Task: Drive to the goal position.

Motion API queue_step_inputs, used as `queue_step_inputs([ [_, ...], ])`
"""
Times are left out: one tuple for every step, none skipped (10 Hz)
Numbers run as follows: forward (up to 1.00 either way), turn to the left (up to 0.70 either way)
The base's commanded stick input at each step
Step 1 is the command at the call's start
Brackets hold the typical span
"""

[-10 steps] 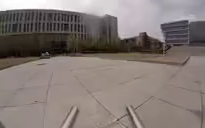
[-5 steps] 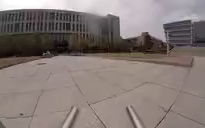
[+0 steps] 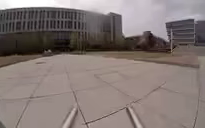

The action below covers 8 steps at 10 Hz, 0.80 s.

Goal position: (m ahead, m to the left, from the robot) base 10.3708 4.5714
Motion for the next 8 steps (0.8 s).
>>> queue_step_inputs([
  [0.7, 0.0],
  [0.7, 0.0],
  [0.7, 0.0],
  [0.7, 0.0],
  [0.7, 0.0],
  [0.7, 0.0],
  [0.7, 0.0],
  [0.7, 0.0],
])
